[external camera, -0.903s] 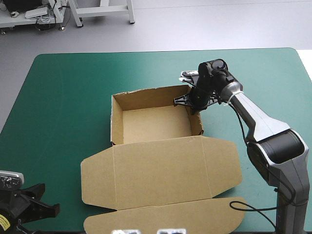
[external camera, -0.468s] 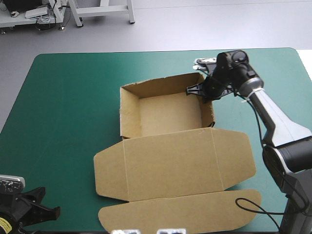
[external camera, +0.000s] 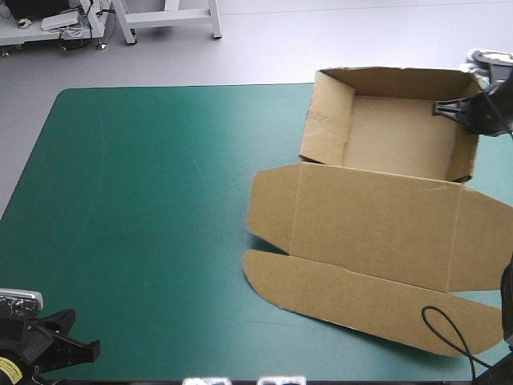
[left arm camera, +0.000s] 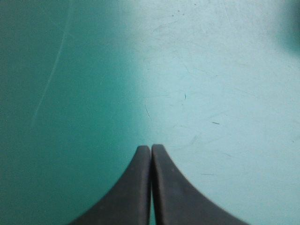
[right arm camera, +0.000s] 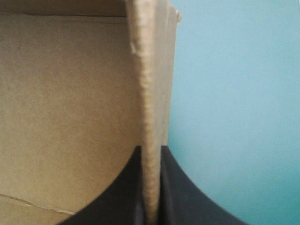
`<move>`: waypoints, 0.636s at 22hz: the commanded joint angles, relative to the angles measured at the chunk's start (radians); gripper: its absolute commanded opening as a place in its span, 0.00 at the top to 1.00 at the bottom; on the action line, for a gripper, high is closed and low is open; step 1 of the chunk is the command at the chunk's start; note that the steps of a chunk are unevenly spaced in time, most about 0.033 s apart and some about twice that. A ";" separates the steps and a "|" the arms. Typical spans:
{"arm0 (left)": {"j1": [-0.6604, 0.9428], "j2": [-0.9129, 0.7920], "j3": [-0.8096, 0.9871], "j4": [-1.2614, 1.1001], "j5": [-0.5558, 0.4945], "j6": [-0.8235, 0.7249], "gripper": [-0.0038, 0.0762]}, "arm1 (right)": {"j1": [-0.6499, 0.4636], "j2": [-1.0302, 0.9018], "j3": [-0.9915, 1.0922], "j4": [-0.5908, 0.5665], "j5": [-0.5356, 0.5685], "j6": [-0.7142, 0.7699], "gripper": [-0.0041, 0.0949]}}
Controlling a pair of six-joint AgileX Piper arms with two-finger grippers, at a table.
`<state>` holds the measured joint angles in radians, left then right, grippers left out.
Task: Fold the box
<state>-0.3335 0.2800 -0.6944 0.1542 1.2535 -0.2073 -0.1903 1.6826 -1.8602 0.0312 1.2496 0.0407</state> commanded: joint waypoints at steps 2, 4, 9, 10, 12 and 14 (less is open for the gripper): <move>-0.002 0.015 0.002 0.007 -0.003 -0.026 0.96 | -0.190 -0.058 -0.006 -0.003 0.001 -0.041 0.98; -0.002 0.015 0.001 0.007 -0.003 -0.026 0.96 | -0.261 -0.053 0.034 -0.003 0.001 -0.041 0.98; -0.002 0.015 0.001 0.007 -0.012 -0.026 0.96 | -0.384 -0.004 0.157 0.044 -0.008 -0.046 0.98; -0.002 0.015 0.001 0.007 -0.012 -0.026 0.96 | -0.389 0.006 0.172 0.044 -0.019 -0.049 0.98; -0.002 0.015 0.001 0.007 -0.012 -0.037 0.96 | -0.393 0.042 0.210 0.017 -0.063 -0.084 0.98; -0.002 0.015 0.001 0.007 -0.010 -0.037 0.96 | -0.391 0.080 0.212 0.001 -0.070 -0.094 0.97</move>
<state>-0.3335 0.2800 -0.6701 0.1542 1.2535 -0.2331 -0.5786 1.7850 -1.6284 0.0389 1.1980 -0.0335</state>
